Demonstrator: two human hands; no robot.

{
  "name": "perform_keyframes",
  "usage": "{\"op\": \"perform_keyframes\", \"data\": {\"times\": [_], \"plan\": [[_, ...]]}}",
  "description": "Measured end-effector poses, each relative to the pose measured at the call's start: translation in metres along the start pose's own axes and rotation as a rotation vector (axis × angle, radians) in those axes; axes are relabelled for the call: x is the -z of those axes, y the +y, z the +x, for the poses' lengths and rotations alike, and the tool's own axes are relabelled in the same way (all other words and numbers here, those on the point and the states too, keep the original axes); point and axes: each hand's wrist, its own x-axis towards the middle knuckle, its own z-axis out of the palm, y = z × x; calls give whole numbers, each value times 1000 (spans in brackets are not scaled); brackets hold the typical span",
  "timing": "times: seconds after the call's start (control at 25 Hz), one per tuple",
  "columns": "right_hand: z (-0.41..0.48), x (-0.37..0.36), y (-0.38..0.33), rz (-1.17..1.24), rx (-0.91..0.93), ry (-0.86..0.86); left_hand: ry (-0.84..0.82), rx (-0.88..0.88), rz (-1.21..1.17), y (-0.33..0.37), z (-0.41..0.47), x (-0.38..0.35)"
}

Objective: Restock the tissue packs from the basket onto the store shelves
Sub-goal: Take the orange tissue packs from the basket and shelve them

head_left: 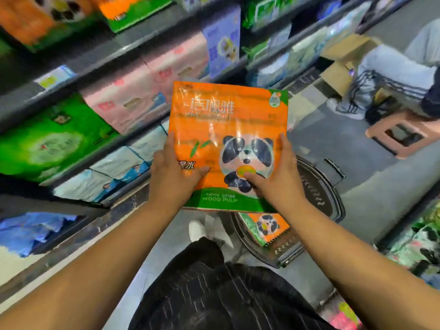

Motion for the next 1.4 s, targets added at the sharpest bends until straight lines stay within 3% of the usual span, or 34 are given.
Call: {"op": "perform_keyframes", "data": {"times": [0.32,0.76,1.4], "plan": [[48,-65,-108,-31,214,-128,224,109,-60,-38,20,110],[102,-187,-238,139,254,-151,327,192,-138,-128,117,233],[270,-261,-321,132,283,-398,508,292,-131,-151,254,265]]}}
